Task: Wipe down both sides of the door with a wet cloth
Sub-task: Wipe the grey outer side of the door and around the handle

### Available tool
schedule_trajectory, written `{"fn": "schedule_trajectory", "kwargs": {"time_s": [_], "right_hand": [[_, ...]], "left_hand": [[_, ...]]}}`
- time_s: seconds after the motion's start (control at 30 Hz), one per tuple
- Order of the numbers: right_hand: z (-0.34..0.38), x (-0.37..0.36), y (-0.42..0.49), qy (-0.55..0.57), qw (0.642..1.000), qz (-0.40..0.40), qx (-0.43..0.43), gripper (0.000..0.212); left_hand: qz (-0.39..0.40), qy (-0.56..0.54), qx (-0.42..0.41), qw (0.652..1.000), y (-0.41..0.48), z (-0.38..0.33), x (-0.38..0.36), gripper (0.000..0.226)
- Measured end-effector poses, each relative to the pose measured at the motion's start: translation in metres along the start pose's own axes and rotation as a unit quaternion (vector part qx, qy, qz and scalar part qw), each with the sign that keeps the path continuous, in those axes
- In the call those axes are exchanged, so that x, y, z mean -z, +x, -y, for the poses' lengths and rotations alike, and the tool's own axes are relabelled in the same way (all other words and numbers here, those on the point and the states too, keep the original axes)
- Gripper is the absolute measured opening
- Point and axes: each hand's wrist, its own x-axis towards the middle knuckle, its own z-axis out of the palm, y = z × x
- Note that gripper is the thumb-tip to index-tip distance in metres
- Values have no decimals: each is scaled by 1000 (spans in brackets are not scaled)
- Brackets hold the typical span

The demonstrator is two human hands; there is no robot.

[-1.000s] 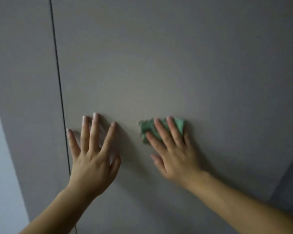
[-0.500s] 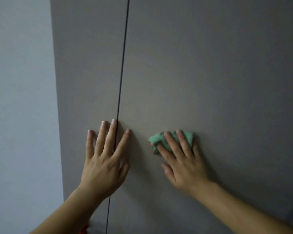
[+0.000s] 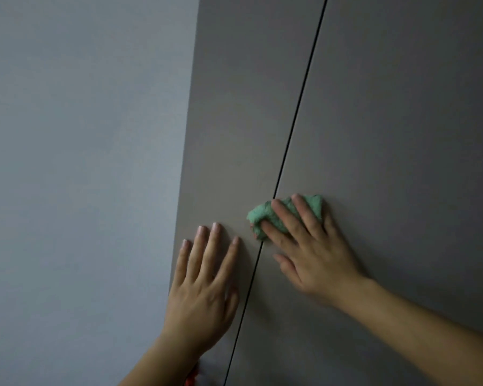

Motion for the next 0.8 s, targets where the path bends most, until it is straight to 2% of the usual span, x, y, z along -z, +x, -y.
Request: {"fn": "schedule_trajectory", "kwargs": {"time_s": [0.07,0.17,0.23,0.4,0.47,0.53,0.67,0.8], "right_hand": [[-7,9,32,7,1000,-11,0,68],[-25,24,109,28,996,-56,-60,68],[-22,28,135,20,995,-64,-70,71],[16,8,61,-3,996,-10,88,66],[12,9,46,-7,992,6,122,64],[4,15,67,-4,994,-2,112,63],[2,27,125,20,999,-38,21,65],[8,7,59,17,999,-11,31,67]], "left_hand": [[-7,-1,-3,1000,-8,3,-4,80],[-21,-13,6,1000,-11,0,-9,84],[-23,-23,26,999,-9,-6,-12,84],[-21,-29,46,998,-14,-12,-16,82],[-19,-20,44,999,-23,-11,-22,82],[-26,-14,48,998,-33,-11,-29,84],[-40,-1,83,996,-46,-26,-48,93],[-53,15,109,993,-52,-51,-64,95]]}}
